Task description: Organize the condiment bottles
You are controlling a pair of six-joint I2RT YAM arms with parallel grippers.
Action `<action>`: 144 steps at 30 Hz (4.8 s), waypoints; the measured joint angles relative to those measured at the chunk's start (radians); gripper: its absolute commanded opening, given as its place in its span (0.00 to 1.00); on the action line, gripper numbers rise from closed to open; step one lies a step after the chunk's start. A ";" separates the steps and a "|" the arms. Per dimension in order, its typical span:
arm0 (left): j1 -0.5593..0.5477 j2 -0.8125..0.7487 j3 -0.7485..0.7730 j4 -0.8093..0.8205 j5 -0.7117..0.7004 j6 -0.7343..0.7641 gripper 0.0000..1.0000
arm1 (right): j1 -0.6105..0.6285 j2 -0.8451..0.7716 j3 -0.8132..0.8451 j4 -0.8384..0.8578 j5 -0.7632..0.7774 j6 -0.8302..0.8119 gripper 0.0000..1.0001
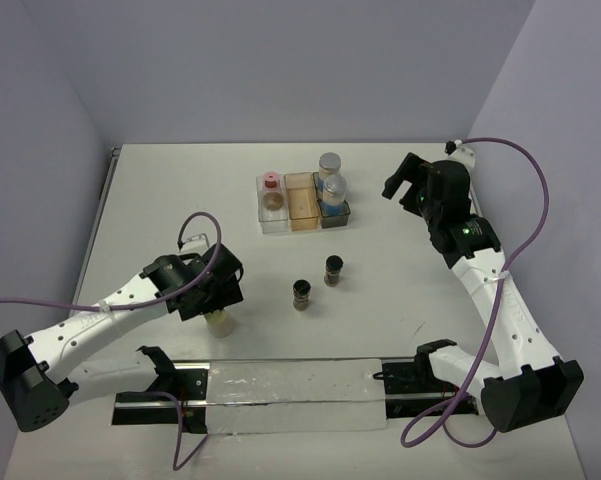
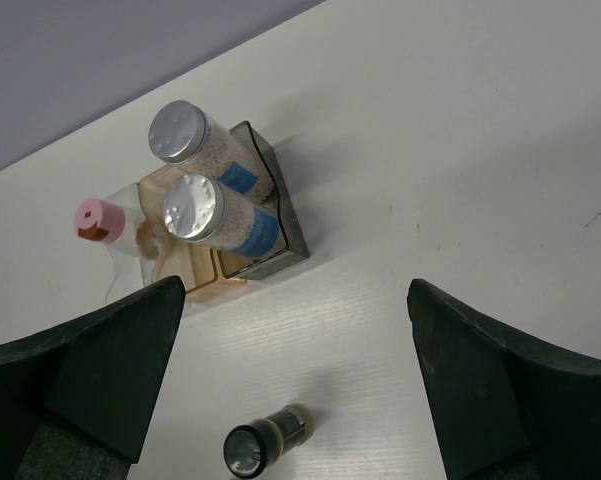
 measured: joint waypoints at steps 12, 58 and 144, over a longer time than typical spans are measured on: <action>-0.011 -0.014 -0.063 -0.001 0.023 -0.067 0.74 | 0.023 0.010 0.001 -0.001 0.005 0.000 1.00; 0.054 0.599 0.743 0.034 -0.106 0.328 0.10 | 0.052 0.016 0.006 -0.022 0.081 0.006 1.00; 0.354 0.429 0.712 0.194 -0.163 0.519 0.94 | 0.546 0.366 -0.136 -0.080 0.102 0.007 0.60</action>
